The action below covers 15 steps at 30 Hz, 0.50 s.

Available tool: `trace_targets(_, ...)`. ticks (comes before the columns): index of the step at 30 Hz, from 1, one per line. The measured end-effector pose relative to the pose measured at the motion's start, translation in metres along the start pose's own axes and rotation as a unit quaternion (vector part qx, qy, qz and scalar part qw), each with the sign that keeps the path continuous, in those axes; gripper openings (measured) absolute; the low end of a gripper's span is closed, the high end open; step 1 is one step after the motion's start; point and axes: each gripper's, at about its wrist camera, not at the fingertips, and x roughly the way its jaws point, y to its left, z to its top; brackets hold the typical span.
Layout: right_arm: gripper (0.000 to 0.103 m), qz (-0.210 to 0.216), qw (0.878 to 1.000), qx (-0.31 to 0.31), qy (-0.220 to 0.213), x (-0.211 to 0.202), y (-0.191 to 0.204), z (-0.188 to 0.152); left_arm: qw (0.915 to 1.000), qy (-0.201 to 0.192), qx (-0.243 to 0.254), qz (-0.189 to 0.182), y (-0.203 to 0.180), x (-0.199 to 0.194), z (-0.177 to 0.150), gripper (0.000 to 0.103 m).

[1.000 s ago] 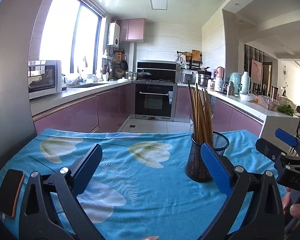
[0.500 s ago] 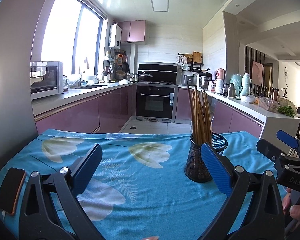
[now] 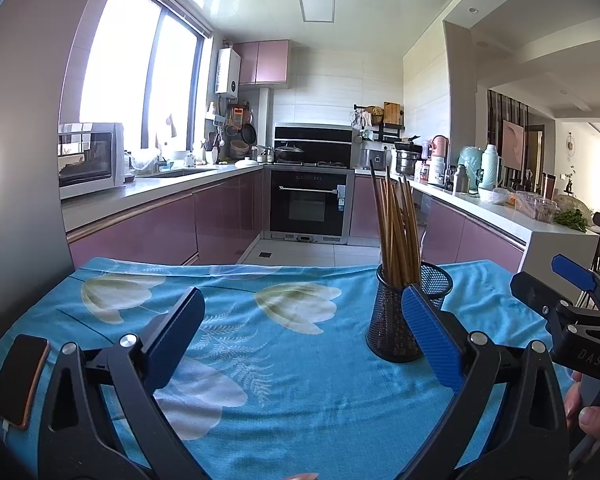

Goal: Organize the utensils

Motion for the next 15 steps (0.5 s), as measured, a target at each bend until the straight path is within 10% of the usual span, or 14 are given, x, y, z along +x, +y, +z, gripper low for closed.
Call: trace_targets(15,0.097,0.001,1.0,0.001,-0.001,-0.0006,-0.0001,0.002,1.0,0.001,0.001,-0.002,-0.0027,0.0008,0.0001,0.097)
